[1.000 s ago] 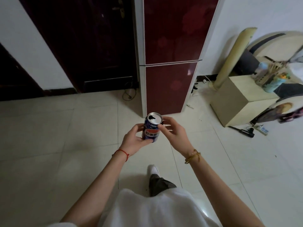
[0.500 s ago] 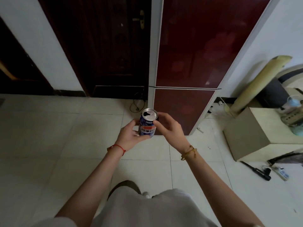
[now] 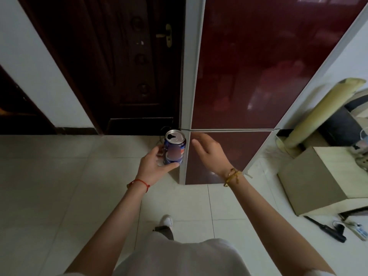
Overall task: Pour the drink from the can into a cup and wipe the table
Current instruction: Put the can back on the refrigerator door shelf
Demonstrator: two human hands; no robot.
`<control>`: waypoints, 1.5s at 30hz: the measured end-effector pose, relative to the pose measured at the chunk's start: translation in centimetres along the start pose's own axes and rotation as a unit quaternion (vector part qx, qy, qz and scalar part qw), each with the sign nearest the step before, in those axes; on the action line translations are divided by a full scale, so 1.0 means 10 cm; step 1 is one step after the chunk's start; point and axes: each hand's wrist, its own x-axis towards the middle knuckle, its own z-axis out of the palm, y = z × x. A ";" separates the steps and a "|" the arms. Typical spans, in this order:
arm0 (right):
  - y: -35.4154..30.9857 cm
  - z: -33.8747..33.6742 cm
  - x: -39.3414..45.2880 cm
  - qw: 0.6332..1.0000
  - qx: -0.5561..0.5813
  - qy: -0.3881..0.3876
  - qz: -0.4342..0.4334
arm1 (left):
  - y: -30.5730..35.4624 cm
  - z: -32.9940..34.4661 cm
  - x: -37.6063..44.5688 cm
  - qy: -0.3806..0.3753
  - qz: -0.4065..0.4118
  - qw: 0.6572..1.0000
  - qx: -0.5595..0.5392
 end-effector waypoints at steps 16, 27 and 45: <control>-0.49 -0.23 2.68 0.788 -0.572 0.095 -0.205 | 0.20 -0.80 2.07 -0.005 0.078 0.996 -0.044; -0.51 -0.15 2.81 0.675 -0.726 0.051 -0.122 | 0.20 -0.81 2.30 -0.036 0.087 0.994 -0.050; -0.57 -0.19 2.00 0.695 -0.653 0.197 -0.227 | 0.26 -0.82 1.93 -0.063 0.100 0.989 -0.091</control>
